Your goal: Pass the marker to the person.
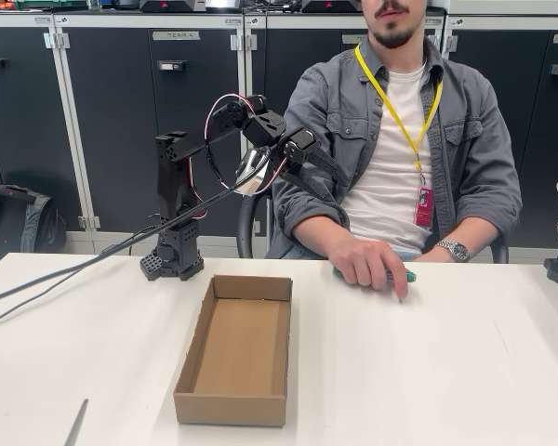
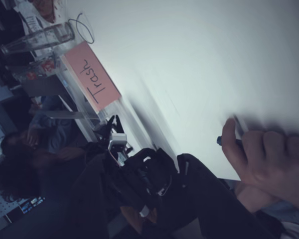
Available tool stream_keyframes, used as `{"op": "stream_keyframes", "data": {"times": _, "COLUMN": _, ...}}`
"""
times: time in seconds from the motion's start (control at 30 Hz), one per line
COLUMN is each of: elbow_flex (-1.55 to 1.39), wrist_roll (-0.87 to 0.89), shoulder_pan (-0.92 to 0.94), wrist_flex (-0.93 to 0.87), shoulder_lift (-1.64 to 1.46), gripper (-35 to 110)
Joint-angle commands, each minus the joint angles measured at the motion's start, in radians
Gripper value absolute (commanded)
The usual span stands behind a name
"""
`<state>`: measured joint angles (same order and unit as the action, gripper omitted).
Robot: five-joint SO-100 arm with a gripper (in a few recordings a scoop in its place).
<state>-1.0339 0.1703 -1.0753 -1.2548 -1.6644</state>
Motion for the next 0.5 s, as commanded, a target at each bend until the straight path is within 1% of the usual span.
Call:
{"op": "stream_keyframes", "data": {"times": 0.0, "elbow_flex": 0.005, "wrist_roll": -0.018, "shoulder_pan": -0.005, "wrist_flex": 0.029, "shoulder_lift": -0.063, "gripper": 30}}
{"op": "stream_keyframes", "data": {"times": 0.47, "elbow_flex": -0.017, "wrist_roll": -0.023, "shoulder_pan": -0.002, "wrist_flex": 0.021, "shoulder_lift": -0.078, "gripper": 30}}
